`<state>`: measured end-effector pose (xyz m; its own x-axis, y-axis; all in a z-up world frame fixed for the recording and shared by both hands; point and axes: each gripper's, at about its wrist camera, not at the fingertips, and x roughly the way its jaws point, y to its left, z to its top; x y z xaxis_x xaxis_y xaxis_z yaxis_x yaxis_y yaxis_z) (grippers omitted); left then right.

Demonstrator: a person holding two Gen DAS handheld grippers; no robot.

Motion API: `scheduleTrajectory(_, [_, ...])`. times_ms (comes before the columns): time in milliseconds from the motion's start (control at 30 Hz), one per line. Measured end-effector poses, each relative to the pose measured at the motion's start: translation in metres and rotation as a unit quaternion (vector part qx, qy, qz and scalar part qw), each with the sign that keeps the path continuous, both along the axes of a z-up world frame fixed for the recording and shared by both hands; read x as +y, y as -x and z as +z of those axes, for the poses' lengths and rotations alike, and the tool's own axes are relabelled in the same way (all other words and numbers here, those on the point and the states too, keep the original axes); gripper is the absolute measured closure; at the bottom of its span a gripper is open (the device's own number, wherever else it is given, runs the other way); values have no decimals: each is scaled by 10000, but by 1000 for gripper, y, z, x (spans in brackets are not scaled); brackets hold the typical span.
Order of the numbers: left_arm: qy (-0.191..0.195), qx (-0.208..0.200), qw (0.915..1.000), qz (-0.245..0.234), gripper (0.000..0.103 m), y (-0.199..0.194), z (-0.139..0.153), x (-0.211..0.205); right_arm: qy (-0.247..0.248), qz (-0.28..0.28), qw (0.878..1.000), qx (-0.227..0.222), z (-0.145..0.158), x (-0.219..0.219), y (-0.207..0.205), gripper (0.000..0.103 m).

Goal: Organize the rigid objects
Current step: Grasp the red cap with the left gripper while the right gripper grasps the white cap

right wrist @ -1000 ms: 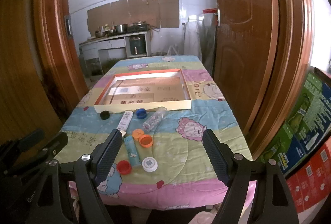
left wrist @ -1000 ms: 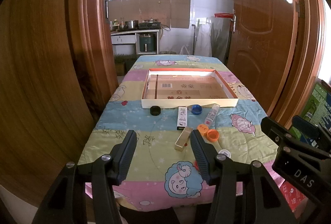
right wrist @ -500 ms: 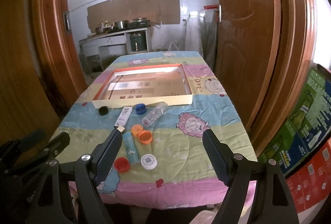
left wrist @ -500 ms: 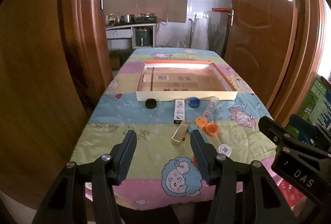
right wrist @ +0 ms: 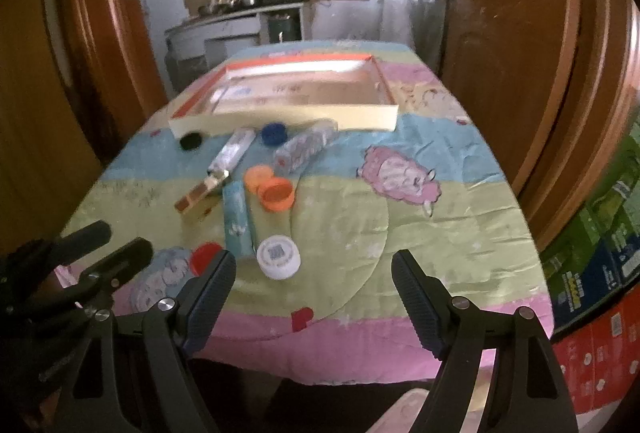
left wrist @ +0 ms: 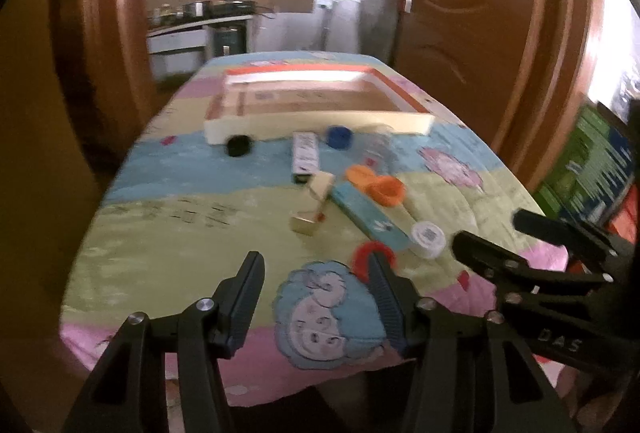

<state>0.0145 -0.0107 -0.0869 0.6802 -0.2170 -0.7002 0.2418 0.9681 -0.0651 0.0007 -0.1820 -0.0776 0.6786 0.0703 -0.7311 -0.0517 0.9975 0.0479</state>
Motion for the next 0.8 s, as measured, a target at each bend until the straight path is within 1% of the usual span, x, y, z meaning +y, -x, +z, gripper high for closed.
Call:
scheduleTrajectory(100, [-52, 38, 9998, -184, 53, -2, -9, -5, 163, 48, 9998, 58, -8, 0, -2, 22])
scheduleTrajectory(167, [27, 152, 9991, -396, 53, -4, -16, -8, 169, 107, 9997, 145, -14, -4, -5, 22])
scheduleTrajectory(267, [23, 218, 9976, -658, 53, -6, -22, -15, 166, 224, 9993, 264, -22, -9, -12, 22])
scheduleTrajectory(400, [-58, 207, 9963, -837, 53, -9, -26, -24, 186, 422, 9983, 357, -30, -15, -15, 22])
scheduleTrajectory(500, [-156, 163, 9954, -932, 54, -14, -29, -31, 206, 439, 9981, 391, -33, -19, -18, 22])
scheduleTrajectory(567, [-219, 163, 9950, -957, 59, -19, -33, -34, 181, 427, 9980, 426, -35, -24, -20, 22])
scheduleTrajectory(600, [-252, 62, 9951, -956, 66, -18, -33, -35, 112, 462, 9979, 444, -35, -26, -20, 22])
scheduleTrajectory(667, [-190, 30, 9945, -1033, 72, -20, -33, -35, 56, 527, 9977, 428, -35, -26, -19, 22])
scheduleTrajectory(733, [-95, 36, 9950, -998, 72, -21, -34, -32, 75, 631, 9971, 409, -35, -22, -18, 22])
scheduleTrajectory(800, [-77, 2, 9958, -917, 73, -20, -34, -29, 32, 819, 9960, 369, -34, -16, -17, 22])
